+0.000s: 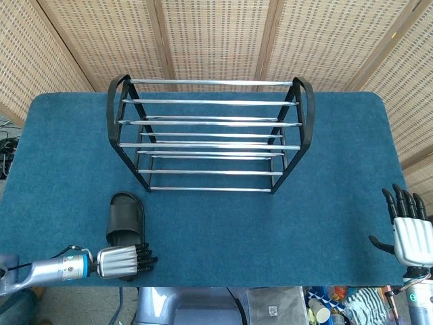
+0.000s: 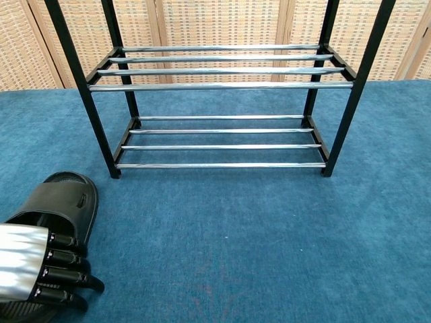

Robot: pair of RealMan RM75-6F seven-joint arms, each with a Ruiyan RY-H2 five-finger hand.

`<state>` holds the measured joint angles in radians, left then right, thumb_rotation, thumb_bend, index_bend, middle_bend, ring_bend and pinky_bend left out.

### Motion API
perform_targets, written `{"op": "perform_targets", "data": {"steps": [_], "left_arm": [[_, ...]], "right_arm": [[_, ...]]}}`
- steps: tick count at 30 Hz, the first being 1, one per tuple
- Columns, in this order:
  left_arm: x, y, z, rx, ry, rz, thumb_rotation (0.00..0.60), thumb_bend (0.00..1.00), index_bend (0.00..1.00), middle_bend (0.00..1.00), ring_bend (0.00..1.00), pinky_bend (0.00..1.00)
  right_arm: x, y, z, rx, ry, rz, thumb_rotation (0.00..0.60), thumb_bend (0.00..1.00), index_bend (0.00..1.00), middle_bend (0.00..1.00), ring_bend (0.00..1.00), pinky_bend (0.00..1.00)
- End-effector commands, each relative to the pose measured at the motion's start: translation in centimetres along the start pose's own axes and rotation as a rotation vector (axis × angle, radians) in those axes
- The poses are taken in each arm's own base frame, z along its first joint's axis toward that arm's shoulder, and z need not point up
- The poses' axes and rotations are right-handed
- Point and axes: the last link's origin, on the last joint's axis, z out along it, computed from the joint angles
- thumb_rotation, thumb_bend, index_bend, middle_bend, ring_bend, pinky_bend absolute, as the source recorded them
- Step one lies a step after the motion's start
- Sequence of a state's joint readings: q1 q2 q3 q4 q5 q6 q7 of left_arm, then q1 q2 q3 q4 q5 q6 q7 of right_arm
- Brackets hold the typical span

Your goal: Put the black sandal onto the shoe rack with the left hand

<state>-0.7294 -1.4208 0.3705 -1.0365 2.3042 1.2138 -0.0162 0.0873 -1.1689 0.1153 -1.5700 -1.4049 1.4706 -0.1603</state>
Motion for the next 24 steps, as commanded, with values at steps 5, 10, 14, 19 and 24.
{"op": "perform_targets", "data": {"steps": [5, 10, 14, 19, 24], "left_arm": [[0.0, -0.2, 0.1, 0.004, 0.029, 0.002, 0.6, 0.14, 0.47, 0.45, 0.41, 0.36], [0.2, -0.5, -0.2, -0.005, 0.045, 0.041, 0.6, 0.14, 0.62, 0.57, 0.5, 0.42], [0.6, -0.5, -0.3, -0.015, 0.081, 0.114, 0.6, 0.14, 0.7, 0.65, 0.55, 0.45], [1.5, -0.4, 0.1, -0.06, 0.131, 0.28, 0.6, 0.14, 0.7, 0.66, 0.56, 0.45], [2.6, 0.1, 0.8, -0.097, 0.155, 0.39, 0.6, 0.14, 0.7, 0.66, 0.56, 0.45]], "right_arm": [[-0.2, 0.2, 0.0, -0.006, -0.01, 0.0, 0.6, 0.0, 0.0, 0.0, 0.0, 0.0], [-0.2, 0.2, 0.0, -0.01, -0.012, -0.003, 0.6, 0.0, 0.0, 0.0, 0.0, 0.0], [-0.2, 0.2, 0.0, -0.012, -0.012, -0.002, 0.6, 0.0, 0.0, 0.0, 0.0, 0.0], [-0.2, 0.1, -0.1, -0.011, -0.015, -0.002, 0.6, 0.0, 0.0, 0.0, 0.0, 0.0], [-0.2, 0.1, -0.1, -0.01, -0.019, -0.003, 0.6, 0.0, 0.0, 0.0, 0.0, 0.0]]}}
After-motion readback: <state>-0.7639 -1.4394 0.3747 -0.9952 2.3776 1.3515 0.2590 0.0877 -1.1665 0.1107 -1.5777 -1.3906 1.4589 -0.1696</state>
